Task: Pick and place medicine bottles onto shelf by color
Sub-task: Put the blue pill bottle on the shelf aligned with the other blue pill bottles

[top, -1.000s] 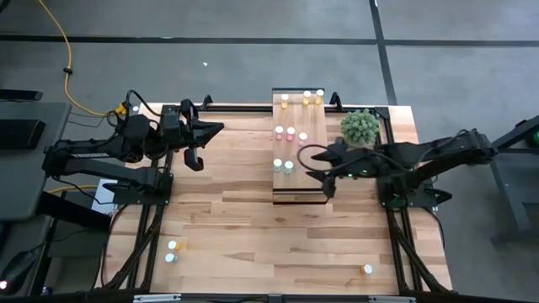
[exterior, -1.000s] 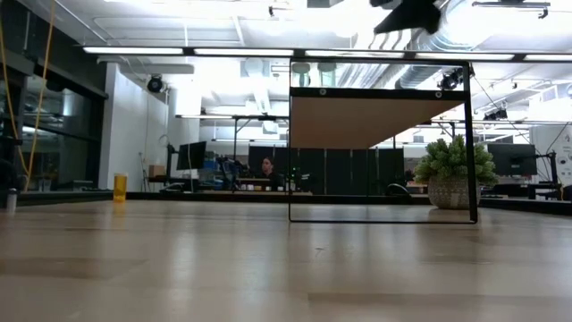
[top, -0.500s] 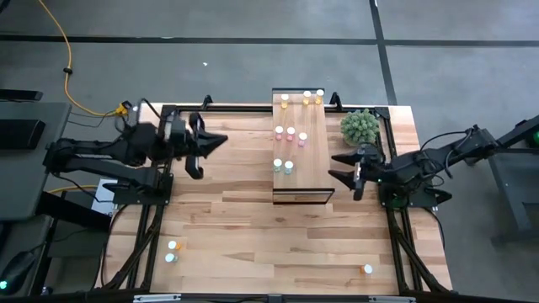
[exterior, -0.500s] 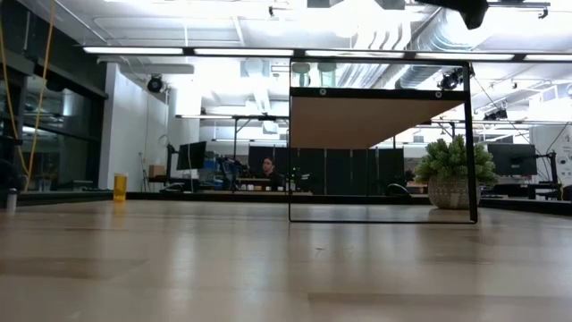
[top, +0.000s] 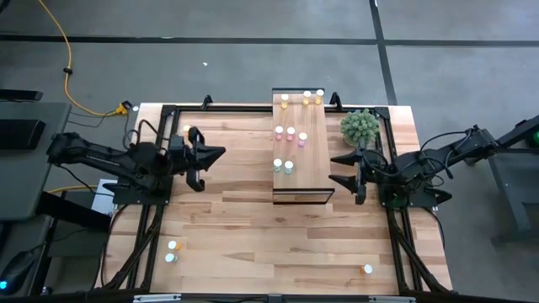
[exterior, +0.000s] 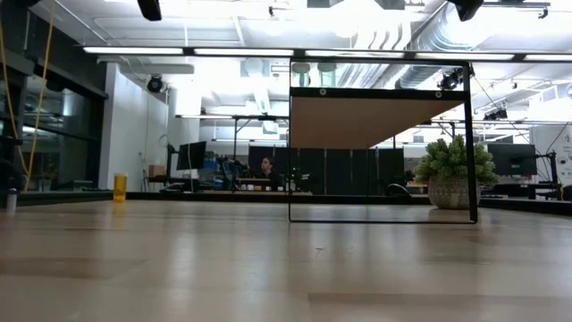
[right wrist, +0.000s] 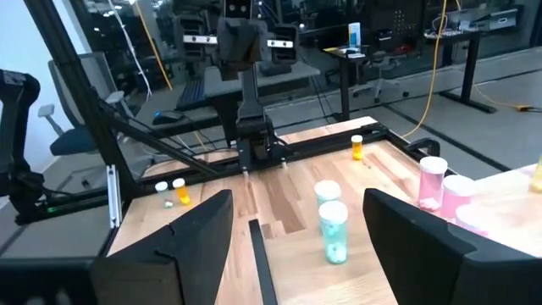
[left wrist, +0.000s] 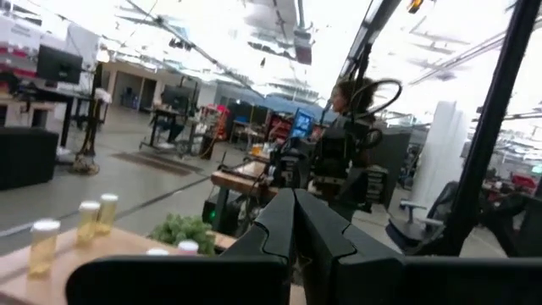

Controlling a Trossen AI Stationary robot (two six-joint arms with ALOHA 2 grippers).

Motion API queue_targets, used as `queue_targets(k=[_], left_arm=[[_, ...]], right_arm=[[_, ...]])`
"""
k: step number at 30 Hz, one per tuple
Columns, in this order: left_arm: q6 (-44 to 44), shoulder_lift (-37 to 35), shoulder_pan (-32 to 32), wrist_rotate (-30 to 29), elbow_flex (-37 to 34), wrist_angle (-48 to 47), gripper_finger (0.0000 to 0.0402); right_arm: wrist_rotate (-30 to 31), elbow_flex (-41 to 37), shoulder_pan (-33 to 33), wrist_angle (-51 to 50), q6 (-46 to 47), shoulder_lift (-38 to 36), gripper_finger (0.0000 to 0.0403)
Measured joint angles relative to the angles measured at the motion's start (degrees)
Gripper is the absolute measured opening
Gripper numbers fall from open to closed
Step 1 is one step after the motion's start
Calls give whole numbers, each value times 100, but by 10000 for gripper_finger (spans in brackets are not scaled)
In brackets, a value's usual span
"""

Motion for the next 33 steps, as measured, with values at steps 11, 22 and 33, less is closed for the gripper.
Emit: queue_targets(k=[11,22,33], left_arm=[[37,-137,0,120,2,-401,13],[633,-132,0,113,2,-457,77],[307,-152,2,169,483,-2026,200]], right_arm=[[39,0,0,217,4,0,251],[42,0,0,201,0,2,137],[26,-4,0,88,386,-2,7]])
